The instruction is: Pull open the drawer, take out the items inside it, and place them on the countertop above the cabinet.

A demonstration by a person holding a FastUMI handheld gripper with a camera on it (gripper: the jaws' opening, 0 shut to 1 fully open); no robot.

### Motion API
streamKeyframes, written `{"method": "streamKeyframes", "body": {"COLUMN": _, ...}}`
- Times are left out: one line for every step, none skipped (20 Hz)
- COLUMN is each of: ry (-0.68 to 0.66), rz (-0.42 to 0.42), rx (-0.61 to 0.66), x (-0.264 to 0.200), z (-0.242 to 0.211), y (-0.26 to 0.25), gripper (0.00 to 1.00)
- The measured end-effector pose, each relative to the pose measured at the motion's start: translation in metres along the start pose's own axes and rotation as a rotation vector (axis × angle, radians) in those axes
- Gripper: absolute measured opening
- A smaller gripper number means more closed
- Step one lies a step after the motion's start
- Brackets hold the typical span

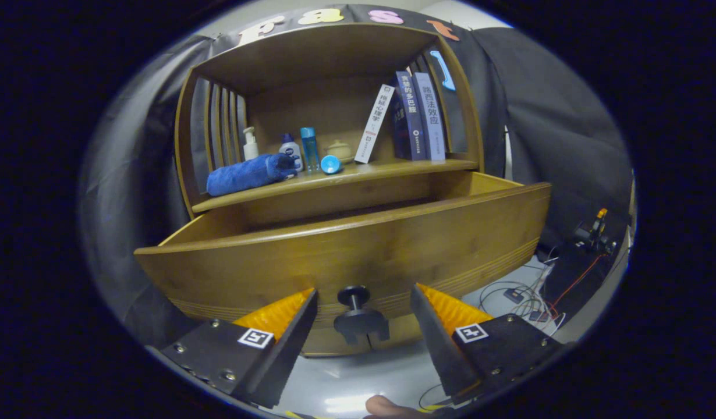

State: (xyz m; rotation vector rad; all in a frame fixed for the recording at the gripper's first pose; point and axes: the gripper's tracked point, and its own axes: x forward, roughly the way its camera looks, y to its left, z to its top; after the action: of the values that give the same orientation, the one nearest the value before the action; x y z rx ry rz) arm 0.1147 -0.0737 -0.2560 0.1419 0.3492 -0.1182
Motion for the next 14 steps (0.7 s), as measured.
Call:
{"method": "streamKeyframes", "body": {"ry": -0.013, "rz": 0.014, "rx": 0.004, "x": 0.004, "z": 0.006, "y": 0.002, "gripper": 0.98}}
{"method": "streamKeyframes", "body": {"ry": 0.016, "rz": 0.029, "rx": -0.015, "x": 0.006, "z": 0.003, "y": 0.005, "gripper": 0.98}}
{"method": "streamKeyframes", "body": {"ry": 0.002, "rz": 0.036, "rx": -0.011, "x": 0.007, "z": 0.006, "y": 0.005, "gripper": 0.98}}
{"method": "streamKeyframes", "body": {"ry": 0.001, "rz": 0.043, "rx": -0.012, "x": 0.016, "z": 0.007, "y": 0.006, "gripper": 0.99}}
{"method": "streamKeyframes", "body": {"ry": 0.003, "rz": 0.048, "rx": -0.011, "x": 0.015, "z": 0.005, "y": 0.009, "gripper": 0.98}}
{"method": "streamKeyframes", "body": {"ry": -0.003, "rz": 0.051, "rx": -0.012, "x": 0.018, "z": 0.008, "y": 0.011, "gripper": 0.98}}
{"method": "streamKeyframes", "body": {"ry": 0.0, "rz": 0.051, "rx": -0.022, "x": 0.024, "z": 0.008, "y": 0.012, "gripper": 0.98}}
{"method": "streamKeyframes", "body": {"ry": -0.006, "rz": 0.051, "rx": -0.031, "x": 0.029, "z": 0.012, "y": 0.012, "gripper": 0.98}}
{"method": "streamKeyframes", "body": {"ry": -0.006, "rz": 0.053, "rx": -0.038, "x": 0.035, "z": 0.012, "y": 0.013, "gripper": 0.98}}
{"method": "streamKeyframes", "body": {"ry": -0.011, "rz": 0.054, "rx": -0.041, "x": 0.04, "z": 0.015, "y": 0.014, "gripper": 0.98}}
{"method": "streamKeyframes", "body": {"ry": -0.017, "rz": 0.057, "rx": -0.041, "x": 0.047, "z": 0.016, "y": 0.014, "gripper": 0.98}}
{"method": "streamKeyframes", "body": {"ry": -0.023, "rz": 0.061, "rx": -0.038, "x": 0.053, "z": 0.019, "y": 0.015, "gripper": 0.98}}
{"method": "streamKeyframes", "body": {"ry": -0.023, "rz": 0.063, "rx": -0.038, "x": 0.06, "z": 0.02, "y": 0.016, "gripper": 0.98}}
{"method": "streamKeyframes", "body": {"ry": -0.026, "rz": 0.063, "rx": -0.044, "x": 0.067, "z": 0.021, "y": 0.017, "gripper": 0.98}}
